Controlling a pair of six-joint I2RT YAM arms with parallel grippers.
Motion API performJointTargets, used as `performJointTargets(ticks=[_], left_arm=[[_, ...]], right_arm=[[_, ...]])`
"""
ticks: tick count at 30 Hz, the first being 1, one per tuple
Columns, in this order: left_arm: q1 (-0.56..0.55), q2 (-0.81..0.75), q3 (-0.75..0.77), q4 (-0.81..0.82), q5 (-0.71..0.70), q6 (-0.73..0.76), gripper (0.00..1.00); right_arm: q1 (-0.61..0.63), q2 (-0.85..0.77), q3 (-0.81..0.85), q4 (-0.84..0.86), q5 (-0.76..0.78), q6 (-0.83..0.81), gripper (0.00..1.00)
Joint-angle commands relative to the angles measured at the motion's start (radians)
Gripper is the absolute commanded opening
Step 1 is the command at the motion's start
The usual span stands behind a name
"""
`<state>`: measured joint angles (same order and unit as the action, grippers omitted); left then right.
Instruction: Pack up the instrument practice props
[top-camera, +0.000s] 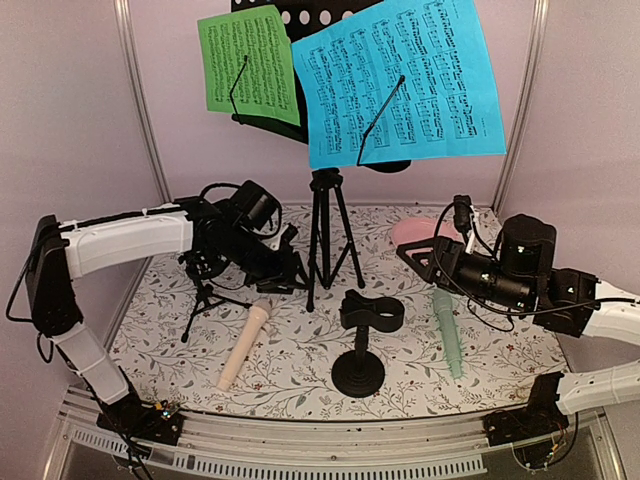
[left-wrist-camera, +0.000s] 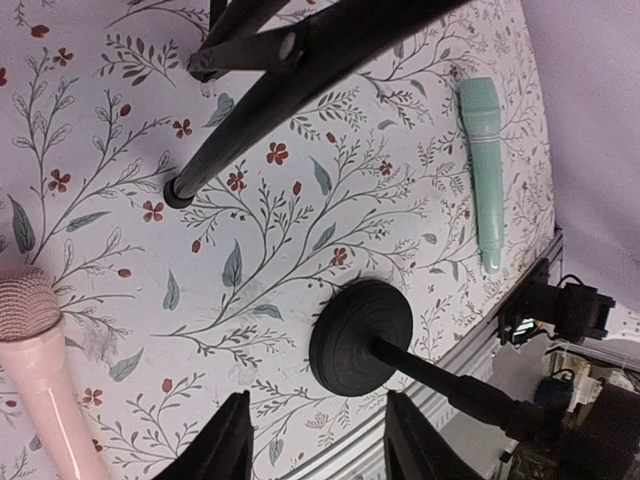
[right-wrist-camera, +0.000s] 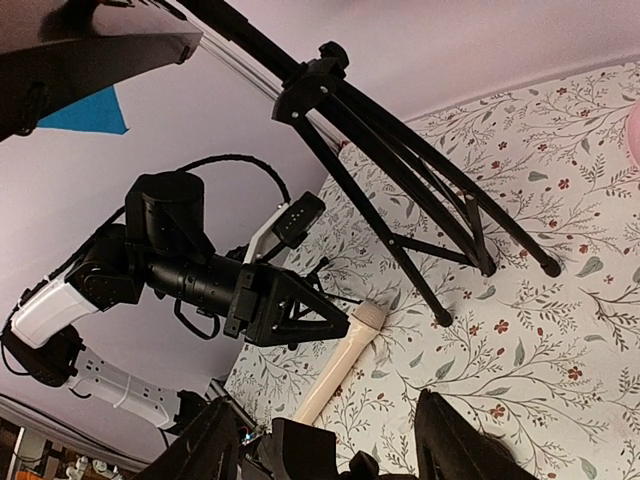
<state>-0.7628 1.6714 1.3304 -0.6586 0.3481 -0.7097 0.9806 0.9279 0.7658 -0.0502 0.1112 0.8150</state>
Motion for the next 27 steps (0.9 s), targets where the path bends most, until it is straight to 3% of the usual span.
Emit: performJointTargets(ticks=[1, 8, 17, 21, 27], left_arm=[[0.009, -0.051, 0.023, 0.020, -0.016, 0.031, 0.47], [0.008, -0.100, 0.027, 0.025, -0.036, 0.055, 0.47], [0.008, -0.235, 0.029, 0.099, -0.052, 0.117, 0.49], [0.008, -0.291, 0.034, 0.120, -0.057, 0.154, 0.49], [0.008, -0.400, 0.028, 0.128, -0.089, 0.196, 0.52]], right_arm=[[-0.004, -0.039, 0.023, -0.007, 0.051, -0.045, 0.63], [-0.003, -0.029, 0.042, -0.003, 0.003, -0.107, 0.64], [-0.004, -0.086, 0.122, 0.036, -0.262, -0.430, 0.65], [-0.004, -0.143, 0.154, -0.014, -0.262, -0.555, 0.66], [-0.004, -0.223, 0.226, -0.151, -0.133, -0.711, 0.66]])
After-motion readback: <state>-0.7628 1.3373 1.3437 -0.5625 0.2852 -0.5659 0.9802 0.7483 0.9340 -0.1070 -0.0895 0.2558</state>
